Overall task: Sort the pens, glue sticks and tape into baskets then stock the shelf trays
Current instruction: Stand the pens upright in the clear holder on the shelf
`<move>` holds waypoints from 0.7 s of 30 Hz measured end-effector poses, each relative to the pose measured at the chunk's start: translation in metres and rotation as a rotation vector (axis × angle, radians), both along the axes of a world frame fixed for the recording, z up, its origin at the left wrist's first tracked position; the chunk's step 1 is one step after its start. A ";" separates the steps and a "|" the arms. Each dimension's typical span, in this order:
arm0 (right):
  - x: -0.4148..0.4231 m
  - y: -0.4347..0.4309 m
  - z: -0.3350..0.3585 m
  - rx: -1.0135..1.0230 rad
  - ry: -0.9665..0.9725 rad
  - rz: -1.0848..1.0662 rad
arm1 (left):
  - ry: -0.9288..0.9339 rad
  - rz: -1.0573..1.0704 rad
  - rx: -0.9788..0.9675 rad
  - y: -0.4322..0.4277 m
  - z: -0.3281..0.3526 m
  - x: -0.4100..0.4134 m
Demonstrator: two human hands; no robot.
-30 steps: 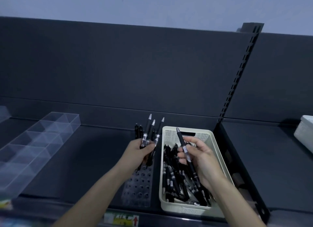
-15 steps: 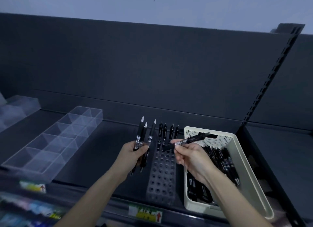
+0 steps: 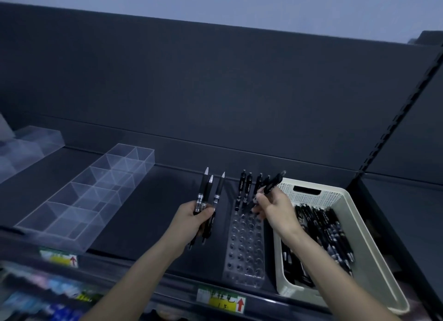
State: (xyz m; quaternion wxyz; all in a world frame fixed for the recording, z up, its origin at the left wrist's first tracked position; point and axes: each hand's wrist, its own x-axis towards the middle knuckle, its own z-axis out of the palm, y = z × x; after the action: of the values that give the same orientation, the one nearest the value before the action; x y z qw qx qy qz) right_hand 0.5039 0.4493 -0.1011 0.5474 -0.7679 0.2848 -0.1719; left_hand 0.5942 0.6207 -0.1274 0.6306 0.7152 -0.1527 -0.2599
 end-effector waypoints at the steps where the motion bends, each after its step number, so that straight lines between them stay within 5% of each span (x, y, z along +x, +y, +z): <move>1: 0.002 0.000 -0.001 -0.055 0.007 -0.013 | 0.007 0.002 -0.002 0.001 -0.002 0.002; 10: 0.025 0.015 -0.013 -0.606 0.277 0.002 | -0.009 -0.035 0.012 0.005 -0.012 0.008; 21: 0.041 0.020 -0.025 -0.620 0.405 0.037 | -0.005 -0.027 0.008 0.006 -0.012 0.019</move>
State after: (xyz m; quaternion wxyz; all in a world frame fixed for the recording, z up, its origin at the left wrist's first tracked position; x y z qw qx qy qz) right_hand 0.5448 0.4696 -0.1257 0.2242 -0.9207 0.3080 -0.0846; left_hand 0.6128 0.6270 -0.1391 0.6238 0.7163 -0.1627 -0.2672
